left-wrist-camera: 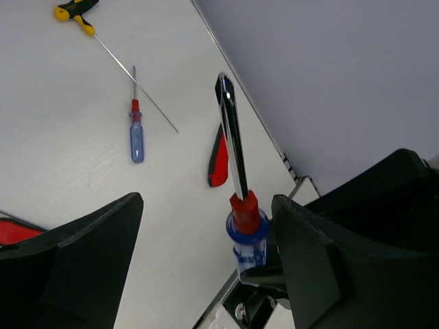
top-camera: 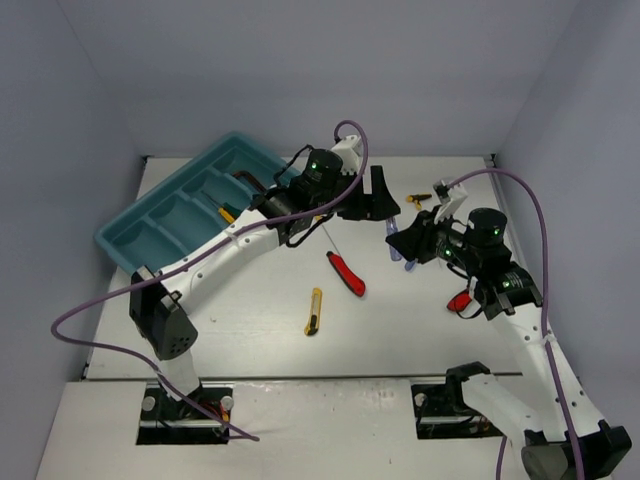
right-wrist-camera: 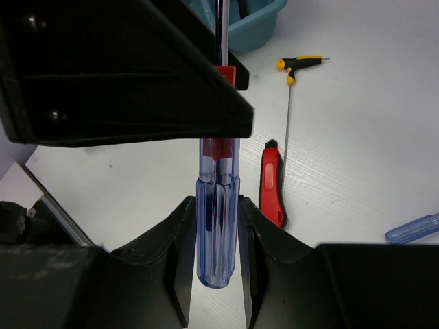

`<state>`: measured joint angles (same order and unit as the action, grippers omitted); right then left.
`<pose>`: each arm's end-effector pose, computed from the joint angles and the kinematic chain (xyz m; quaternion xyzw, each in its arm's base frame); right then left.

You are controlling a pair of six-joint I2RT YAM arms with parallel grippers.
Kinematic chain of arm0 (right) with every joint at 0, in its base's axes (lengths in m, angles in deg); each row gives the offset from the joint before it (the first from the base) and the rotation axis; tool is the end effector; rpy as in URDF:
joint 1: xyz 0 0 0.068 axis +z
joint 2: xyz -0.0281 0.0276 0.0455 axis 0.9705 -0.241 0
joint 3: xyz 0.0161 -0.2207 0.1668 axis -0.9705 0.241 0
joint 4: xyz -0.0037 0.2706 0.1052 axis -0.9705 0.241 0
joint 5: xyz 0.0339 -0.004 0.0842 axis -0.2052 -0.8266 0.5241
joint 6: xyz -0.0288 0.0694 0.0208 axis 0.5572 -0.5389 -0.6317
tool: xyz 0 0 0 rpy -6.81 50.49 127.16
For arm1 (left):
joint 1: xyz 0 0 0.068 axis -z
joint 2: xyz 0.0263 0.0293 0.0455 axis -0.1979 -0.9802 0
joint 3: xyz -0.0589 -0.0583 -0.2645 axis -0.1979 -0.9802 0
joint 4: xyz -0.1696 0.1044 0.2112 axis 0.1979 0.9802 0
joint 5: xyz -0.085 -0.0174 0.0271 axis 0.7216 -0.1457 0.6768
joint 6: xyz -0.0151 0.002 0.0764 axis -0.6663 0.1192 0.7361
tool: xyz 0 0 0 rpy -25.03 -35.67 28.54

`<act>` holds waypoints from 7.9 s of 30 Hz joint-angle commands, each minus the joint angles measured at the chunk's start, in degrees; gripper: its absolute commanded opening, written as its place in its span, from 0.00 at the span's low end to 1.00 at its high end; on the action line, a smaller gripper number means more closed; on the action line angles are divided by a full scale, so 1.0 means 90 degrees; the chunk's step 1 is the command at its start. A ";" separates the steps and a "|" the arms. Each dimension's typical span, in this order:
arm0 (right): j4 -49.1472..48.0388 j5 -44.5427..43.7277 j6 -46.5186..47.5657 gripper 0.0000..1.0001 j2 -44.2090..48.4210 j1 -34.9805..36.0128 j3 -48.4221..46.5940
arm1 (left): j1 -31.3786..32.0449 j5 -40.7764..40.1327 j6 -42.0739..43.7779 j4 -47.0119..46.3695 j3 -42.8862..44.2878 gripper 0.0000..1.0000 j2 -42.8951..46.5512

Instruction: Sort the tools into containers

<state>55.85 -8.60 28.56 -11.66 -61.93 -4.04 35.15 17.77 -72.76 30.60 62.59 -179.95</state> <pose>0.2335 0.0967 0.3774 -0.1996 0.7050 0.3600 0.5775 0.3088 -0.3570 0.4106 0.1340 0.7795 -0.5078 0.3415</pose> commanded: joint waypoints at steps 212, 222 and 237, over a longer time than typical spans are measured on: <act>0.0567 -0.5747 -0.0674 0.88 0.0777 0.1209 0.0502 | 0.0812 -0.2877 -0.0765 0.2675 -0.2461 0.69 -0.0727; 0.0718 -0.5678 -0.0416 0.88 0.0945 0.1165 0.0601 | 0.0842 -0.2744 -0.1180 0.2626 -0.2619 0.35 -0.1316; 0.0757 -0.5355 -0.0119 0.88 0.0857 0.1152 0.0549 | -0.0985 -0.3541 -0.0706 0.3518 -0.2189 0.00 0.1556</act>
<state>64.49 -57.69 26.99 -3.38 -51.33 1.60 35.17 -8.59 -81.78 57.80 36.71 -177.91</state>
